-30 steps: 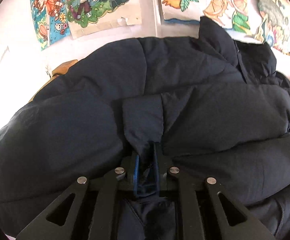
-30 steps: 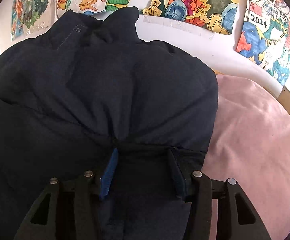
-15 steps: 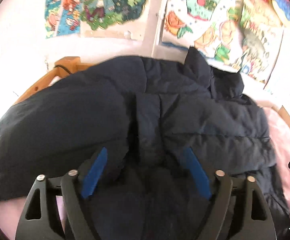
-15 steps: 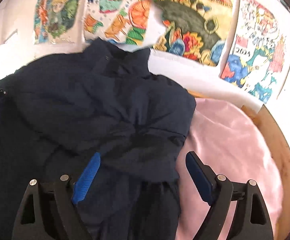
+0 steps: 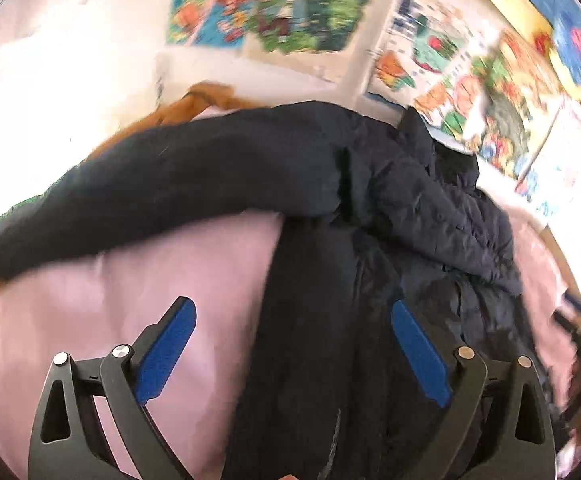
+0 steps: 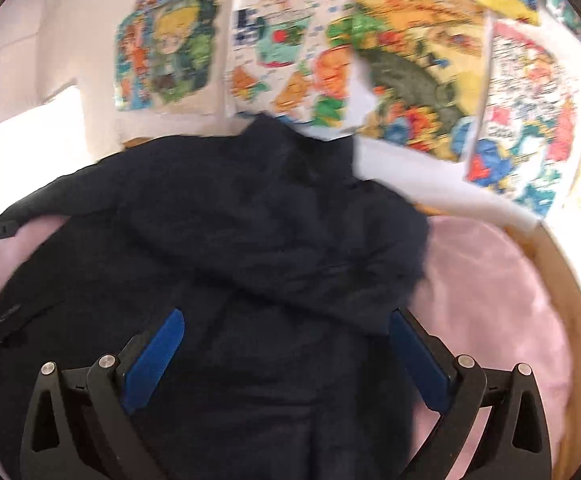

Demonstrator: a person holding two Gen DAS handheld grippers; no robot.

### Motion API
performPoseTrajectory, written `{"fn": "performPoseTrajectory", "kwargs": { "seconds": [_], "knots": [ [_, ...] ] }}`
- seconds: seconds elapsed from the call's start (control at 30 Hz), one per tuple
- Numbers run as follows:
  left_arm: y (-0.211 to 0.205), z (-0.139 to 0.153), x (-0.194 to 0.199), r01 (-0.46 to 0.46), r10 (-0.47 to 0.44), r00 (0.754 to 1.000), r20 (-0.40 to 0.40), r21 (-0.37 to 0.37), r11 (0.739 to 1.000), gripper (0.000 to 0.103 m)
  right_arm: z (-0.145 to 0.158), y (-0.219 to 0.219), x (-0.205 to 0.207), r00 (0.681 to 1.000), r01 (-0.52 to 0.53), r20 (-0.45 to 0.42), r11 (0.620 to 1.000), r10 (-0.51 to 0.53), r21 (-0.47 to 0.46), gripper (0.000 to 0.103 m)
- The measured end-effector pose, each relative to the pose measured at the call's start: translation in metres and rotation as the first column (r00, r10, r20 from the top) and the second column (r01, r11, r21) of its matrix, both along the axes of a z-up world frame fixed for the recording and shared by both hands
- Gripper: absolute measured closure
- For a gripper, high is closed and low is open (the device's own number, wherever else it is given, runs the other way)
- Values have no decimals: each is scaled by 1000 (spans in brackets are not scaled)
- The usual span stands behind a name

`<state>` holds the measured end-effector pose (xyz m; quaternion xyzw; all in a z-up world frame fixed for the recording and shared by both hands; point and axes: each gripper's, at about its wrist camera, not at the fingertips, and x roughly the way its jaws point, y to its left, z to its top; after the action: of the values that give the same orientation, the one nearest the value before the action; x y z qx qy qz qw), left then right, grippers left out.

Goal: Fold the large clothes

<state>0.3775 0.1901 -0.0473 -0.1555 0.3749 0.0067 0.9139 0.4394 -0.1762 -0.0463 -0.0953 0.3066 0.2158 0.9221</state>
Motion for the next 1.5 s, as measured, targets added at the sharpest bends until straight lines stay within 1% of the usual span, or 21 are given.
{"fn": "performPoseTrajectory", "kwargs": {
  "seconds": [0.1,0.2,0.27,0.33,0.43,0.6,0.7,0.8,0.87,0.9,0.93,0.97,1.0,1.03,1.1,1.13,1.2,1.27,1.4,1.47,1.5],
  "knots": [
    [29,-2,-16,-88,89,996,11,-83,993,6,-7,15,-9,997,-77,-28,997,78,32,0],
    [50,-2,-26,-172,175,984,35,-77,982,6,-9,27,-18,991,-133,-24,990,134,40,0],
    [66,-6,-31,-247,252,966,55,-84,965,5,-11,31,-20,989,-148,-25,988,149,46,0],
    [85,-13,-34,-309,318,946,53,-139,941,5,-14,34,-19,988,-151,-36,987,153,51,0],
    [106,-22,-30,-348,367,929,48,-221,911,5,-20,37,-15,987,-147,-59,987,151,57,0],
    [126,-37,-10,-338,382,923,47,-374,864,5,-23,36,-9,987,-130,-82,989,136,71,0],
    [142,-43,3,-361,430,901,58,-448,818,5,-20,34,-10,989,-124,-76,989,130,77,0],
    [159,-47,13,-406,484,874,50,-474,782,5,-13,31,-10,990,-119,-64,990,124,82,0],
    [163,-45,17,-437,515,855,50,-465,770,6,-7,27,-9,992,-112,-55,990,118,88,0],
    [164,-42,19,-449,526,848,58,-447,774,12,-5,25,-9,992,-110,-53,990,115,92,0],
    [162,-36,19,-476,547,834,73,-406,780,23,-3,22,-8,993,-103,-50,990,108,96,0],
    [160,-32,18,-485,553,828,89,-381,787,28,-2,19,-8,994,-96,-49,990,101,99,0],
    [157,-27,20,-496,561,821,104,-354,793,39,-1,16,-7,994,-87,-51,991,93,103,0],
    [153,-21,20,-524,580,806,120,-313,792,57,0,14,-5,995,-80,-55,991,86,107,0],
    [152,-16,21,-555,605,784,136,-282,783,79,-2,9,-3,995,-65,-66,991,73,116,0],
    [155,-11,21,-566,616,774,146,-277,777,87,-2,8,-2,995,-60,-69,991,68,119,0],
    [151,-7,29,-571,619,769,159,-263,778,92,-2,4,0,995,-47,-77,991,57,126,0],
    [145,4,38,-570,609,770,190,-224,791,97,-2,1,0,995,-42,-80,990,53,132,0],
    [118,40,61,-527,534,782,322,-118,842,100,3,-6,0,997,-33,-66,990,42,140,0],
    [94,67,78,-479,453,792,408,-44,877,100,6,-10,0,998,-19,-54,989,27,144,0],
    [76,82,89,-442,388,803,452,15,897,100,7,-14,0,999,-10,-47,989,17,147,0]
  ]
}}
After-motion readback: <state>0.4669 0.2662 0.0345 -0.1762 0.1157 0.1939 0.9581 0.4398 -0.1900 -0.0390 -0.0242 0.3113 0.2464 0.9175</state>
